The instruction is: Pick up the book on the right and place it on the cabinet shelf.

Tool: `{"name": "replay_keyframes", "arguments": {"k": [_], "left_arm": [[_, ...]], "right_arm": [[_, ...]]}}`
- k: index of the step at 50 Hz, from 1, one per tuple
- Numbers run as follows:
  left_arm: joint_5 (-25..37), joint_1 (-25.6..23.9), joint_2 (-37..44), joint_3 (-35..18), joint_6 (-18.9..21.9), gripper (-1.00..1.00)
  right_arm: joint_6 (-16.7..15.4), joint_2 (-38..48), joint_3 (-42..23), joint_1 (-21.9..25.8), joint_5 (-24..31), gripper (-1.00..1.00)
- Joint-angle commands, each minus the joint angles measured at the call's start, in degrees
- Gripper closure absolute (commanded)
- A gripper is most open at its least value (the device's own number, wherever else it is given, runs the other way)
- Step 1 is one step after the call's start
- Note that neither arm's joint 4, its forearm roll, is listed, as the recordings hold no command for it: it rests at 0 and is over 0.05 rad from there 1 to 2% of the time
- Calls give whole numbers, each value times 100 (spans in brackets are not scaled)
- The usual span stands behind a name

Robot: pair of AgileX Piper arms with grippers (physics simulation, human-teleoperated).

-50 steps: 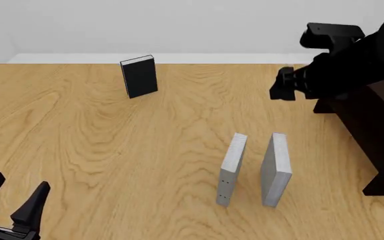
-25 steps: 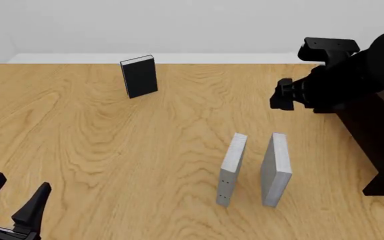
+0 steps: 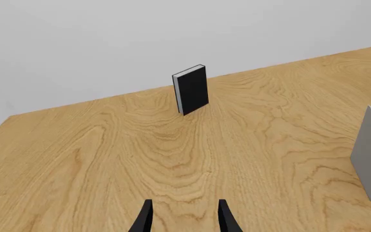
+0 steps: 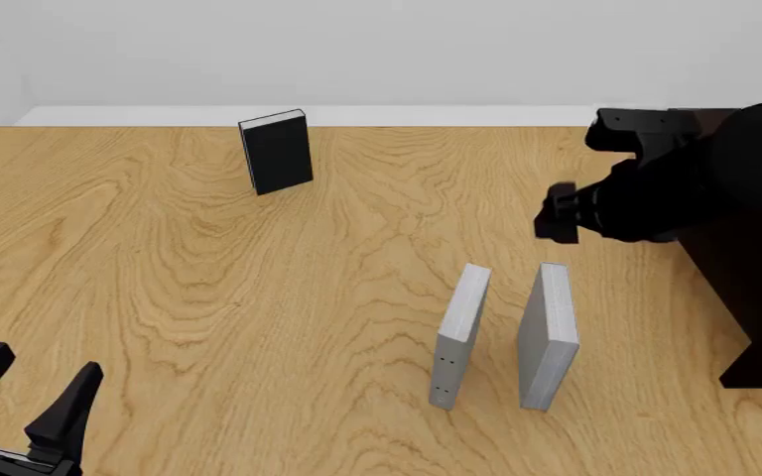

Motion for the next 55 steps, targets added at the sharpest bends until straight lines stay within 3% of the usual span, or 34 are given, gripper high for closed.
{"name": "replay_keyframes", "arguments": {"k": [1,55], "left_arm": [[1,-10,29,0,-2,-100],[69,-48,41,1,-12,-100]], "right_arm": [[60,75,192,26,-232,-100],[236,404,989,5,-1033,-100]]}}
